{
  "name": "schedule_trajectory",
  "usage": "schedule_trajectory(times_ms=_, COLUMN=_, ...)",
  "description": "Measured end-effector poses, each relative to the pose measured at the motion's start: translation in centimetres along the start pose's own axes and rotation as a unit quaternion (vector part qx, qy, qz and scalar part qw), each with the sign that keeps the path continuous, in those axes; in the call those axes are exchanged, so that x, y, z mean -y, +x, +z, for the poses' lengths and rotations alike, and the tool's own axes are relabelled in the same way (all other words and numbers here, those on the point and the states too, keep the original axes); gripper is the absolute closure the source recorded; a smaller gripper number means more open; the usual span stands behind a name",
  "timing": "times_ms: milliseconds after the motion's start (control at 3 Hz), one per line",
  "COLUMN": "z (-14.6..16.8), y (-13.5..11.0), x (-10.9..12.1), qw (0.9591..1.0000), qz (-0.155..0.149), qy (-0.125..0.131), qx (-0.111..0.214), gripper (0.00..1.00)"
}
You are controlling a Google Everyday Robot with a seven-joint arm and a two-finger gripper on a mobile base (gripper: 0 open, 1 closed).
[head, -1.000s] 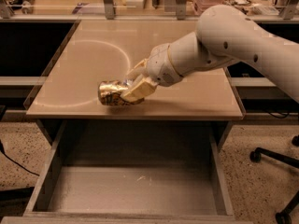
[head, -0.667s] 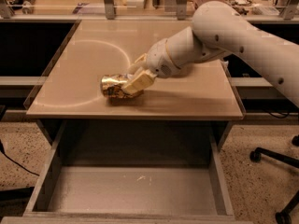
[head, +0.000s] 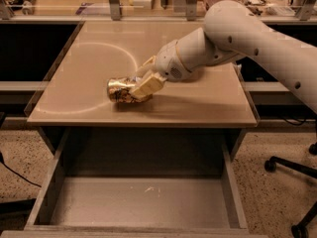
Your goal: Pick orange can from top drawer and place on counter
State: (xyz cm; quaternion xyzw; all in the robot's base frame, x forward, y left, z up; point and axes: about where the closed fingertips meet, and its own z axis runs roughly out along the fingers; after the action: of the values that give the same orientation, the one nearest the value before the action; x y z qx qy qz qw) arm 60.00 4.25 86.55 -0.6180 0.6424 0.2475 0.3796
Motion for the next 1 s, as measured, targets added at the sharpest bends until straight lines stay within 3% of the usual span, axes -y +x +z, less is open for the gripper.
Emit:
schedule_trajectory(times_ms=667, z=0.00, y=0.00, x=0.00, qw=1.0000, qz=0.000, qy=0.000, qx=0.000, gripper=0.12)
schedule_trajectory(times_ms=1000, z=0.01, y=0.00, x=0.00, qw=1.0000, qz=0.000, qy=0.000, qx=0.000, gripper=0.00)
